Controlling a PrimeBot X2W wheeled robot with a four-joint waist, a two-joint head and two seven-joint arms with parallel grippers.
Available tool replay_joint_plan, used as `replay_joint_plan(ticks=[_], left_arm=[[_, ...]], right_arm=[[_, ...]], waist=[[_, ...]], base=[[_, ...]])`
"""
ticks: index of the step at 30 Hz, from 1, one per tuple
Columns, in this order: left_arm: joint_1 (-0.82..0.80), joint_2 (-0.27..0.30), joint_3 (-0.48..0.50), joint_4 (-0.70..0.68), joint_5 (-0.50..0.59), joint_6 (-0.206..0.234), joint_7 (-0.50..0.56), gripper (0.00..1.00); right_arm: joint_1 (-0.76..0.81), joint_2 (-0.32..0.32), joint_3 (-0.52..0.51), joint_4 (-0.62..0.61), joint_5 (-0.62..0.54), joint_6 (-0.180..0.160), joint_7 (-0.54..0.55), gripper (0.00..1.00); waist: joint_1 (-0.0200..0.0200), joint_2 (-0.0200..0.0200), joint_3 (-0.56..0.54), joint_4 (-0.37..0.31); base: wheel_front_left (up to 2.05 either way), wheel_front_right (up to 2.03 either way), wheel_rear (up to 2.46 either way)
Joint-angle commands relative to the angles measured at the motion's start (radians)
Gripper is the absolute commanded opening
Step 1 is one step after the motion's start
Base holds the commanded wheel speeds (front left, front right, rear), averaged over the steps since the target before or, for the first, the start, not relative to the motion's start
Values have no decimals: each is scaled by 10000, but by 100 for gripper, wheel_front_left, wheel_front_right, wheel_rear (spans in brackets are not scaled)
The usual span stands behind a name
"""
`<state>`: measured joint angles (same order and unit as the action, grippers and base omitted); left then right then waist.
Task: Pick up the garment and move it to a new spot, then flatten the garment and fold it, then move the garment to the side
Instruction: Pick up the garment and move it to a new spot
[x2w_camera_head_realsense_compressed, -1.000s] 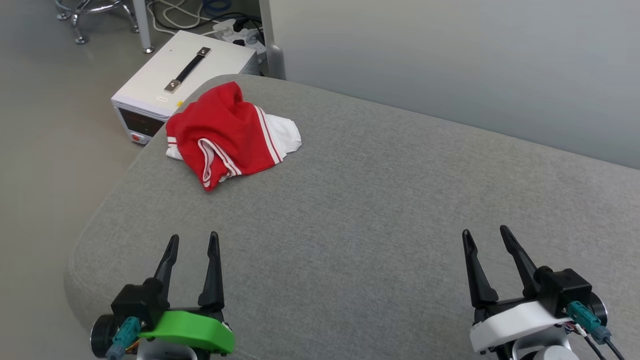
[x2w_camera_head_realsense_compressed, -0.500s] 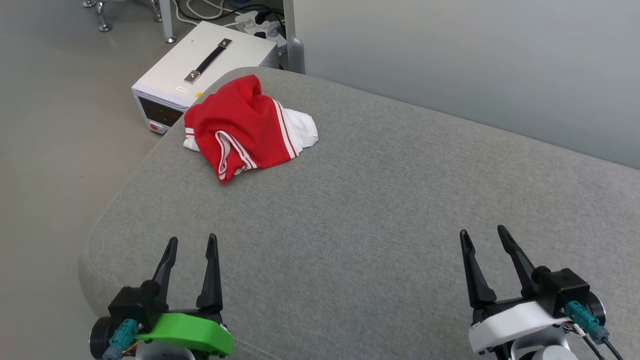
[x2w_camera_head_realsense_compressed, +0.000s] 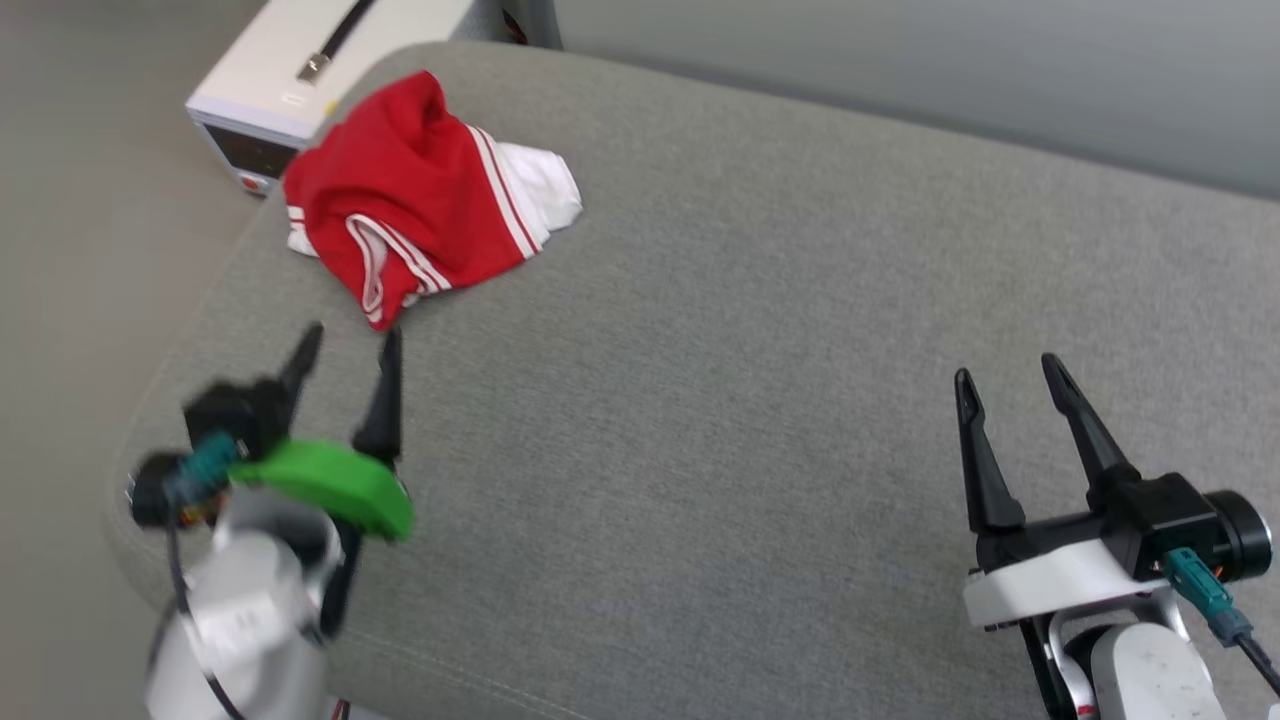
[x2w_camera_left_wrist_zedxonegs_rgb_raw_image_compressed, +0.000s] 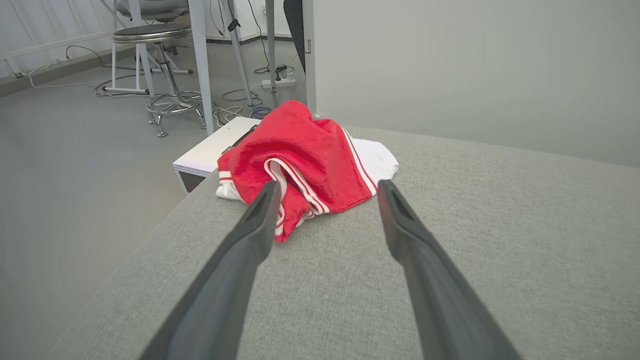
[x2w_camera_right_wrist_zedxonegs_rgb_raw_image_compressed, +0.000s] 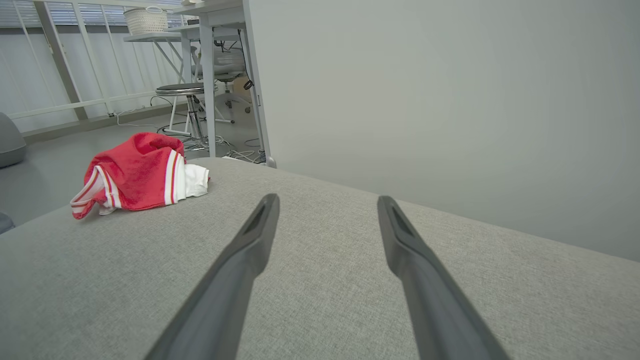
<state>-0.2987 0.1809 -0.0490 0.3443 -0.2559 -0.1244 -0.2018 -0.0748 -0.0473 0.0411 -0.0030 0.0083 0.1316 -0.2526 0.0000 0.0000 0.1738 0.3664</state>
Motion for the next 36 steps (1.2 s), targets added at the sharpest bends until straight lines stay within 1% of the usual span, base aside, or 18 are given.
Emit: replay_joint_plan(ticks=[1,5,9,11,13,17,21,26,29,32,34,35,36], left_arm=[[-662,267,-40,240,-214,-49,268,100],[-2423,1274,-584,1087,-912,-58,1607,100],[-3951,2389,-1427,1746,-2055,-60,2978,100],[-4471,2782,-1839,1996,-2576,-61,3577,100],[-5035,3174,-2266,2293,-3334,-61,4333,100],[-5791,3893,-3000,2651,-4270,-62,5204,100],[-6143,4253,-3648,3069,-4968,-62,5708,100],[-6429,4528,-4274,3587,-5359,-62,5751,100],[-6487,4548,-4698,4047,-5457,-62,5814,100],[-6540,4459,-4891,4467,-5724,-63,5853,100],[-6517,4426,-5114,4613,-5993,-63,6175,100],[-6490,4392,-5215,4631,-6214,-63,6374,36],[-6447,4366,-5287,4617,-6467,-63,6553,0]], right_arm=[[-217,-29,1,-136,-200,-9,-92,100],[-477,-29,-3,-587,-492,-9,-9,100],[-722,-29,-38,-1061,-529,-9,119,100],[-809,-29,-11,-1197,-635,-9,173,100],[-900,-29,46,-1338,-715,-9,214,100],[-1044,-29,77,-1504,-587,-9,243,100],[-1153,-29,78,-1593,-542,-9,245,100],[-1197,-29,93,-1645,-520,-9,229,100],[-1226,-29,66,-1666,-464,-9,217,100],[-1249,-29,105,-1677,-541,-9,218,100],[-1248,-29,105,-1686,-565,-9,219,100],[-1249,-29,84,-1688,-581,-9,225,100],[-1247,-29,49,-1682,-597,-9,230,100]], waist=[[0,0,1218,-704],[0,0,2007,-1044],[0,0,2722,-1353],[0,0,2978,-1466],[0,0,3255,-1596],[0,0,3684,-1855],[0,0,4016,-2071],[0,0,4310,-2257],[0,0,4452,-2307],[0,0,4535,-2320],[0,0,4544,-2301],[0,0,4539,-2280],[0,0,4513,-2248]], base=[[0,0,0],[0,0,0],[0,0,0],[0,0,0],[0,0,0],[0,0,0],[0,0,0],[0,0,0],[0,0,0],[0,0,0],[0,0,0],[0,0,0],[0,0,0]])
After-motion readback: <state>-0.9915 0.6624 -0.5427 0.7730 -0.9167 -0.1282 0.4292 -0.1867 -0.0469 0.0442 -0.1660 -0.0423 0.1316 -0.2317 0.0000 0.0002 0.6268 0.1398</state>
